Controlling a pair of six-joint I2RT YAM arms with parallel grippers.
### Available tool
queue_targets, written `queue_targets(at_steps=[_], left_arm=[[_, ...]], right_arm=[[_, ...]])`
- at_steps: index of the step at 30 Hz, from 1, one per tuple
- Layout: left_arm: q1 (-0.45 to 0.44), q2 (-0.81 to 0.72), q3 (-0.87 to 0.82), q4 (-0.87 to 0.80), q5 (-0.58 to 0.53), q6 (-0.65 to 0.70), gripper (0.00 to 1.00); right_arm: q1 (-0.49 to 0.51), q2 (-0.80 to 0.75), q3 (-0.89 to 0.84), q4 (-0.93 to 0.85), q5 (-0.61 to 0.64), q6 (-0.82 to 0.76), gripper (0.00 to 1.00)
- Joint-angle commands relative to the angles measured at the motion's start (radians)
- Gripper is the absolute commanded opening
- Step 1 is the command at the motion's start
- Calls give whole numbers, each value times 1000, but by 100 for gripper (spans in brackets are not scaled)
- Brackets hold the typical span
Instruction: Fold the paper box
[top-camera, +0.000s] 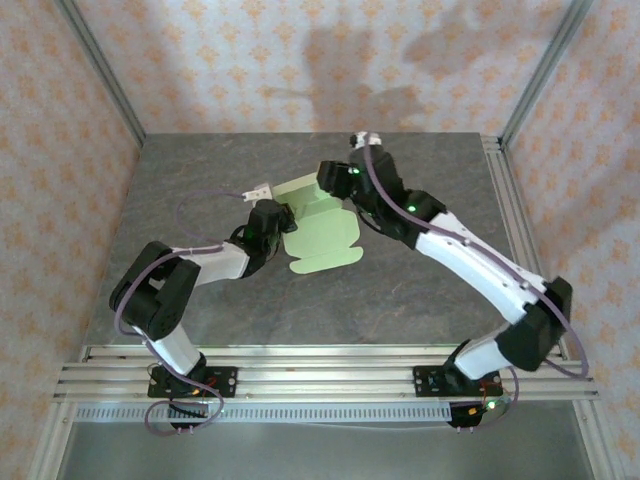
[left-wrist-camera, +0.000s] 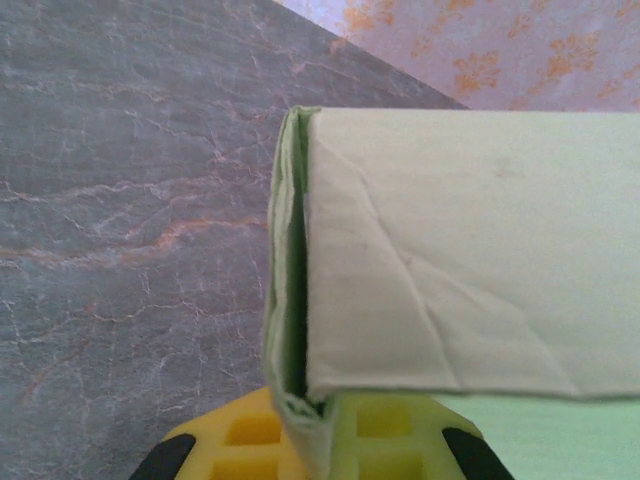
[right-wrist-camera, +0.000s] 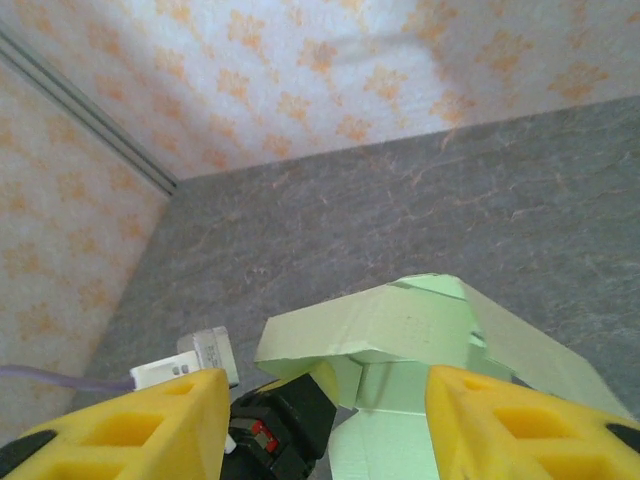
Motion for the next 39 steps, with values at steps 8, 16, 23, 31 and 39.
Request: queue_targets(at_steps=[8,16,23,31,39], left_arm=[[-16,-88,-23,-38,-109,68,0],[-20,-84,-30,-34,-111,75,0],[-23,-86,-28,-37,-112,77,0],[-24,-97,-30,-42,-115,81,0],[-24,-96,-26,-43,-115,81,0]], right_arm=[[-47,182,131,-117,-94,111,52],[-62,223,155,-118,-163,132,37],[-67,256,185,-133,-187,133,31],[-73,281,206,-154,-197,148,31],[-74,281,218,-153,-204,148,11]])
